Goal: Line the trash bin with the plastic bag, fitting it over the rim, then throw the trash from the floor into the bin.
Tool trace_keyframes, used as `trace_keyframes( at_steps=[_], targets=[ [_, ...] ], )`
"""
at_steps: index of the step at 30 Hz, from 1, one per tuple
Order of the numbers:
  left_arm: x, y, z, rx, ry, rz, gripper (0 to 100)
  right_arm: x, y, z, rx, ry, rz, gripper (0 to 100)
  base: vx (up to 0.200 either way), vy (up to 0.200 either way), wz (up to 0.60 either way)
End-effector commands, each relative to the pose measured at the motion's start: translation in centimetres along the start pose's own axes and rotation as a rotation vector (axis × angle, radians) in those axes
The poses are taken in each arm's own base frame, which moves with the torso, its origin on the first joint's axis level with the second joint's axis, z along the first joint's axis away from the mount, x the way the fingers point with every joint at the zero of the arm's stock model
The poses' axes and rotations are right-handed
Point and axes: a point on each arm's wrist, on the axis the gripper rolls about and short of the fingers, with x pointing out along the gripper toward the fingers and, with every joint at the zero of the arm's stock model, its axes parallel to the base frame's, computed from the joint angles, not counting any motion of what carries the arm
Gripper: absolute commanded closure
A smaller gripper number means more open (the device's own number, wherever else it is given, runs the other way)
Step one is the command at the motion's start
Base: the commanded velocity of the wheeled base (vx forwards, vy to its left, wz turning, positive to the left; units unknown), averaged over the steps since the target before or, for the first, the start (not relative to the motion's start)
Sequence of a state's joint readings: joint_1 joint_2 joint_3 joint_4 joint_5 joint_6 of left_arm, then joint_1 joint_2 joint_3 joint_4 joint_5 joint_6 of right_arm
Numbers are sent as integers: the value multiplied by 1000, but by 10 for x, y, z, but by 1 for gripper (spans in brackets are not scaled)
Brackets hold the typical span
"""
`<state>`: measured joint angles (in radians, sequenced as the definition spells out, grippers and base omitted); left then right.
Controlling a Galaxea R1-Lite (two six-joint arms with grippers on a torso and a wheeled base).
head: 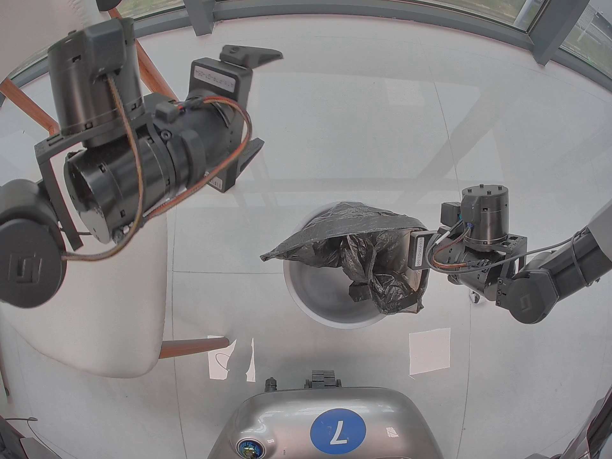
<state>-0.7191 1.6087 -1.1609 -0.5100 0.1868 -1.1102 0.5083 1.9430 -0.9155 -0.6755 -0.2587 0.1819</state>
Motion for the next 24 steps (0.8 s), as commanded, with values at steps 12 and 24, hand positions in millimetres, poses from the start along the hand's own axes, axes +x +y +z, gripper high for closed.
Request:
trace_keyframes(
  at_steps=[12, 24],
  targets=[
    [21, 43, -98, 516, 477, 83, 0, -5, 3, 14, 8, -48, 9, 100, 0, 0, 0],
    [19, 49, -108, 479, 634, 193, 0, -4, 2, 13, 6, -45, -12, 100, 0, 0, 0]
  ],
)
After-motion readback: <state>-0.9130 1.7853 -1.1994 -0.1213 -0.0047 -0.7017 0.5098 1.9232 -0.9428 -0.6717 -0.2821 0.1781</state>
